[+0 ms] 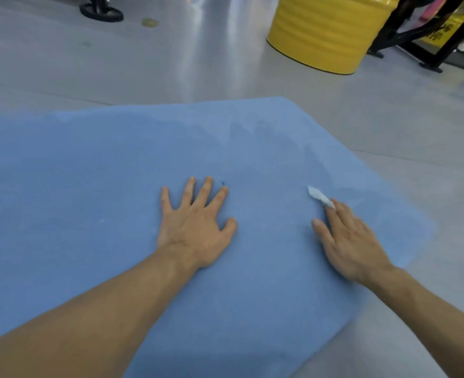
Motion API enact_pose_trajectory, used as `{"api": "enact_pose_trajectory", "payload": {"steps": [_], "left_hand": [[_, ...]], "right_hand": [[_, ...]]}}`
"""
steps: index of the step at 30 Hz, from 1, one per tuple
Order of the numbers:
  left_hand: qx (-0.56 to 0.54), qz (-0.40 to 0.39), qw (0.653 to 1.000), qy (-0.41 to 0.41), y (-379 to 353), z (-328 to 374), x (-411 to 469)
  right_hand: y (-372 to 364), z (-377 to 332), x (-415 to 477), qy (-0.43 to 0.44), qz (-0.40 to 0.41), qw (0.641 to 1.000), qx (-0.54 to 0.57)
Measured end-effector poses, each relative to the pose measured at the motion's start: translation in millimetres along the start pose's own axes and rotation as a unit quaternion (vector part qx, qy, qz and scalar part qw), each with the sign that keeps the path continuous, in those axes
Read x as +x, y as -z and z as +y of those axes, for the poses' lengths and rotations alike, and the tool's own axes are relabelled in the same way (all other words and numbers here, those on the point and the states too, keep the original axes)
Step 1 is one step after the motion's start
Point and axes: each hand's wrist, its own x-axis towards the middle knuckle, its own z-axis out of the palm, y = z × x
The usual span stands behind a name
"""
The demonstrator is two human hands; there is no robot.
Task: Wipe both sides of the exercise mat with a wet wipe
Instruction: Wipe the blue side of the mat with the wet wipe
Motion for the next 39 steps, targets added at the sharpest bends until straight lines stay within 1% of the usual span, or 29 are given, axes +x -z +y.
{"api": "enact_pose_trajectory", "payload": {"steps": [1,3,5,6,7,8,11,14,15,17,19,21,22,24,26,28,30,31,35,38,39], "left_hand": [[0.005,0.003,1.0,0.0,-1.0,0.4,-1.0],[0.005,0.007,1.0,0.001,-2.1,-0.4,-2.3],[0.001,0.004,1.0,0.005,-1.9,-0.7,-2.5],[0.001,0.0,1.0,0.005,-1.9,0.4,-1.7],[0.003,-0.002,1.0,0.006,-1.7,0.5,-1.5],[0.006,-0.003,1.0,0.006,-1.6,0.8,-1.5],[0.013,-0.002,1.0,0.007,-1.5,0.4,-0.8],[0.008,0.005,1.0,0.006,-2.0,0.4,-1.9],[0.007,0.007,1.0,0.005,-2.1,0.2,-2.8],[0.008,0.005,1.0,0.005,-1.4,0.4,-3.4],[0.01,-0.002,1.0,0.005,-1.1,0.2,-4.3],[0.01,0.001,1.0,0.001,-2.0,0.8,-3.8],[0.009,0.005,1.0,0.001,-3.0,0.2,-3.5],[0.008,0.007,1.0,0.002,-3.5,-0.6,-3.1],[0.008,0.011,1.0,0.002,-3.8,-0.2,-3.7],[0.006,0.011,1.0,0.003,-3.4,-0.3,-4.3],[0.001,0.012,1.0,0.001,-3.7,0.6,-3.8],[-0.002,0.012,1.0,0.0,-4.0,-0.1,-4.0],[-0.008,0.017,1.0,-0.003,-4.8,0.1,-4.4],[-0.009,0.029,0.999,-0.013,-4.1,-0.8,-4.3],[-0.011,0.032,0.999,-0.017,-4.1,-1.4,-4.2]], "right_hand": [[-3.4,24.0,15.6,-0.064,0.014,0.998,0.018],[-3.9,55.1,43.0,-0.164,-0.002,0.985,0.053],[-3.6,56.0,64.7,-0.211,-0.022,0.971,0.109],[-3.1,46.0,70.5,-0.217,-0.019,0.967,0.131],[-3.9,30.1,75.0,-0.204,-0.018,0.969,0.138],[-4.4,10.9,77.1,-0.173,-0.028,0.975,0.14],[-6.4,-49.3,62.8,-0.02,-0.053,0.99,0.127],[-1.8,-79.3,20.0,0.123,-0.062,0.981,0.134],[-1.7,-78.9,4.7,0.153,-0.061,0.979,0.121],[-2.3,-61.9,-14.0,0.161,-0.038,0.981,0.097],[-2.3,-33.4,-10.4,0.106,0.016,0.991,0.079],[-0.9,1.4,13.3,-0.002,0.056,0.994,0.089],[0.3,16.3,32.1,-0.066,0.051,0.992,0.094],[0.1,32.0,72.9,-0.171,-0.001,0.98,0.099],[-3.4,25.1,107.6,-0.209,-0.029,0.97,0.125],[-3.0,-4.0,133.8,-0.216,-0.034,0.964,0.152],[2.8,-44.6,154.8,-0.192,-0.045,0.966,0.166],[4.1,-69.4,163.8,-0.162,-0.058,0.971,0.168],[2.6,-170.7,179.7,0.011,-0.106,0.982,0.154],[1.5,-229.0,169.5,0.134,-0.129,0.973,0.135],[0.7,-240.1,164.7,0.162,-0.136,0.969,0.129]]}}
